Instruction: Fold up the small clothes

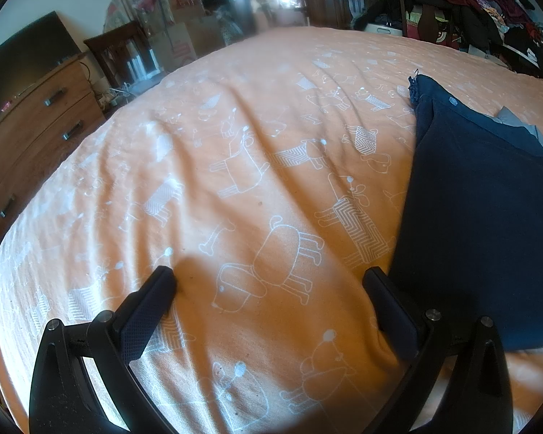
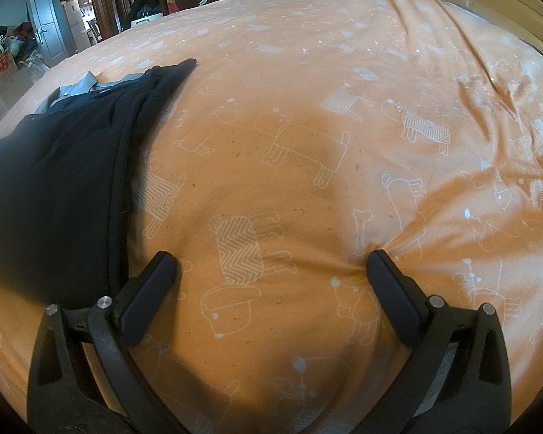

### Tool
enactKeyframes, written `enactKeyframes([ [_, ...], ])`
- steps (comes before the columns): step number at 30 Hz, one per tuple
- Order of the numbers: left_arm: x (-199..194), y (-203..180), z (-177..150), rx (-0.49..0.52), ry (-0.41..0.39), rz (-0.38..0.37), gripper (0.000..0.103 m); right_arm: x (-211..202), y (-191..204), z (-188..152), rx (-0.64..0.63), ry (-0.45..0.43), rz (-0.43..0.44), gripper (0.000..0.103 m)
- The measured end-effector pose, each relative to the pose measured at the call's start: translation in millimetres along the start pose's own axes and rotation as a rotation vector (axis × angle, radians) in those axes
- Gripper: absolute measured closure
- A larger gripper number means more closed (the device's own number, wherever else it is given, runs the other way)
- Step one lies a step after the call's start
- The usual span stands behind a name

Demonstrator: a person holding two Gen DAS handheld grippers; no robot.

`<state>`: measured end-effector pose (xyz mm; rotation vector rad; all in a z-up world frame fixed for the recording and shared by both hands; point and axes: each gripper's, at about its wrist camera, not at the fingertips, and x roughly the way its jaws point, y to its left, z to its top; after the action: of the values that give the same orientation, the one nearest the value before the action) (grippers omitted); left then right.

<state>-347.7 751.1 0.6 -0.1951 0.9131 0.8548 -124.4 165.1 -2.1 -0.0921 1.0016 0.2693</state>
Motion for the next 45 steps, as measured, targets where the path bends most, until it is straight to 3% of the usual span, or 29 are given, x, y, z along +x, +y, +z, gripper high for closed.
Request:
enactKeyframes([
  [45, -1.1, -10.5, 1.5, 0.045, -0.026, 0.063, 0.0, 2.1, 0.9, 2.0, -0.001, 0.004, 0.009, 0.0],
])
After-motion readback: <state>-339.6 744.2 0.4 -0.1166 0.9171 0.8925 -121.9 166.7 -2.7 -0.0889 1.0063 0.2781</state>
